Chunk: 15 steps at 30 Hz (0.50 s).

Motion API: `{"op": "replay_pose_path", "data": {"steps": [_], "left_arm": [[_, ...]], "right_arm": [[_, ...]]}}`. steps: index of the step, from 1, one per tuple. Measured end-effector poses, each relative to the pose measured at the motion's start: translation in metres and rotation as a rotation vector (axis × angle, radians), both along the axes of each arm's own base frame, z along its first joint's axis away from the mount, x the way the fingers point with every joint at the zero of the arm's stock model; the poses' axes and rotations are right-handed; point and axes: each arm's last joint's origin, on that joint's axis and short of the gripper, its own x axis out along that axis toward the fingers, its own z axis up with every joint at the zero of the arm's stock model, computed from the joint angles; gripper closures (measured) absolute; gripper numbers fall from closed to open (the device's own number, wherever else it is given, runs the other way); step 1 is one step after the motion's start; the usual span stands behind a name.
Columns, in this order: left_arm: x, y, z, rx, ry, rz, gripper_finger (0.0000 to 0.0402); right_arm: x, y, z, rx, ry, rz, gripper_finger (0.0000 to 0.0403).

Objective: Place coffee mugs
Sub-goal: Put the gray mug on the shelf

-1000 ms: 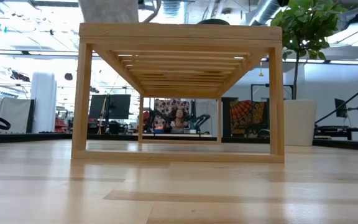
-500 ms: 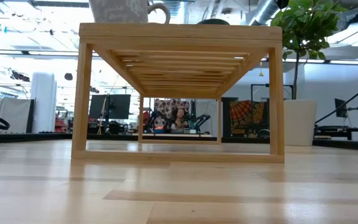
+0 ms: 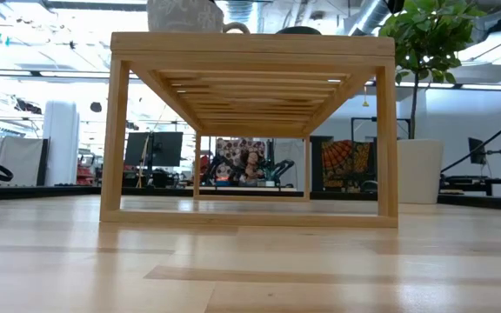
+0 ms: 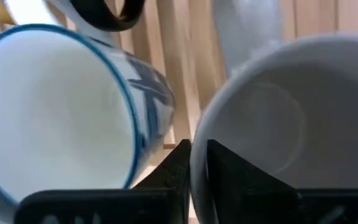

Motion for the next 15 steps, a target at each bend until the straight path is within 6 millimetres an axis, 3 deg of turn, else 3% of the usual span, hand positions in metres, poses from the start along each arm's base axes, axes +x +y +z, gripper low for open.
{"op": "replay_pose_path", "data": {"steps": [15], "left_arm": [[0.0013,-0.0001,0.0005,0.013,-0.004,-0.048,0.0362]], "right_arm": [[0.0000,0.0000,0.0000,0.001,0.000,0.000,0.0286]]}}
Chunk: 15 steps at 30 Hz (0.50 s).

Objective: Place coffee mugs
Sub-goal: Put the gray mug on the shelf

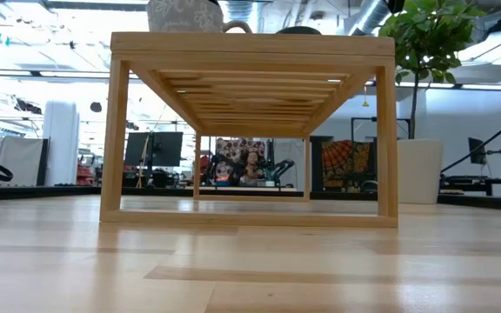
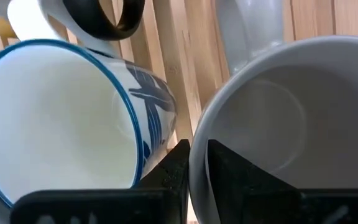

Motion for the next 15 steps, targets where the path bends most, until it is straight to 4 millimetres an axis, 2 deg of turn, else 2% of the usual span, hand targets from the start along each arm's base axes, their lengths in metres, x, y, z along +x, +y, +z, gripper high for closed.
{"op": "replay_pose_path", "data": {"steps": [5,15], "left_arm": [[0.0011,-0.0006,0.0002,-0.014,-0.007,-0.034,0.0351],[0.0025,-0.0011,0.0009,-0.004,-0.013,-0.088,0.0287]], "right_arm": [[0.0000,0.0000,0.0000,0.002,0.000,-0.001,0.0286],[0.0000,0.0000,0.0000,0.001,0.000,-0.001,0.0286]]}}
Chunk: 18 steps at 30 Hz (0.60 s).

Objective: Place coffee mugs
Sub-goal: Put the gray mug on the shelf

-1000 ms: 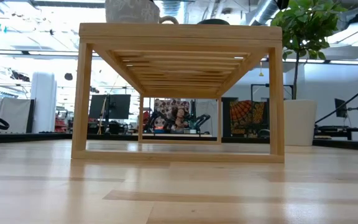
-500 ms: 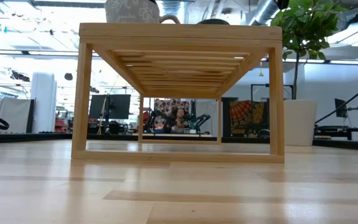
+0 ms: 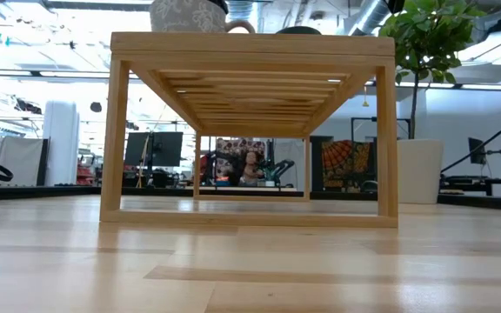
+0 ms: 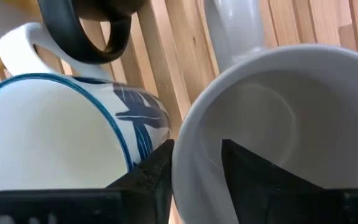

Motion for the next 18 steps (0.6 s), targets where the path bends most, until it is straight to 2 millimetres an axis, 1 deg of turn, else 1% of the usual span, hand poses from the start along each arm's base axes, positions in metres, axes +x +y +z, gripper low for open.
{"op": "replay_pose_path", "data": {"steps": [5,12,14,18], "left_arm": [[0.001,0.000,0.012,0.006,-0.060,-0.011,0.0268],[-0.003,0.000,0.035,0.024,-0.146,-0.010,0.0267],[-0.006,0.000,0.044,0.037,-0.175,0.017,0.0267],[-0.018,0.000,0.064,-0.004,-0.224,0.118,0.0272]], "right_arm": [[0.000,0.000,0.000,0.000,-0.002,0.000,0.0286],[0.001,0.000,0.002,-0.001,-0.020,0.001,0.0286],[0.001,0.000,0.002,-0.001,-0.023,0.001,0.0286],[0.001,0.000,0.002,-0.001,-0.022,0.001,0.0286]]}}
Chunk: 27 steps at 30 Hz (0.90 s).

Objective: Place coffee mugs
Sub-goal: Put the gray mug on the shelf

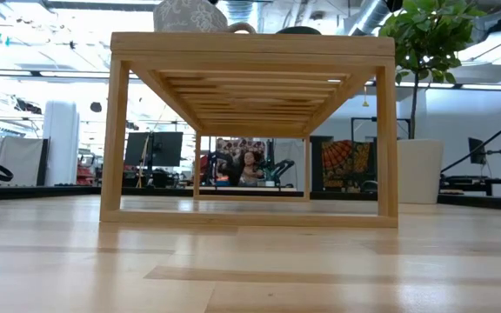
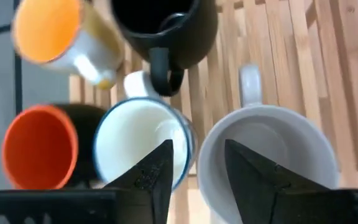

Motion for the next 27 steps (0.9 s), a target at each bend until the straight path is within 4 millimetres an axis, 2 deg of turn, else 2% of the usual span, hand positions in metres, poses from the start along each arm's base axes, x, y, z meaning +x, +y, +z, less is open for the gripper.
{"op": "replay_pose_path", "data": {"steps": [4,6,8,12,16,19,22,27], "left_arm": [[-0.020,-0.008,0.013,-0.047,-0.041,0.050,0.0320],[-0.033,-0.013,0.014,-0.067,-0.043,0.068,0.0368],[-0.047,-0.019,0.010,-0.062,-0.054,0.109,0.0391],[-0.079,-0.029,-0.011,-0.077,-0.068,0.216,0.0400],[-0.105,-0.033,-0.041,-0.129,-0.066,0.292,0.0401],[-0.107,-0.034,-0.067,-0.174,-0.063,0.305,0.0401],[-0.096,-0.036,-0.090,-0.206,-0.082,0.284,0.0401],[-0.079,-0.038,-0.107,-0.206,-0.119,0.257,0.0401]], "right_arm": [[0.000,0.000,0.000,0.000,0.000,0.000,0.0286],[0.000,0.000,0.000,0.000,0.001,0.000,0.0286],[0.000,0.000,0.000,0.000,0.001,0.000,0.0286],[0.000,0.000,0.000,0.000,0.001,0.000,0.0286],[0.000,0.000,0.000,-0.002,0.001,0.001,0.0286],[0.000,0.000,0.000,-0.007,0.002,0.002,0.0286],[0.000,0.000,0.000,-0.007,0.002,0.002,0.0286],[0.000,0.000,0.000,-0.007,0.002,0.002,0.0286]]}}
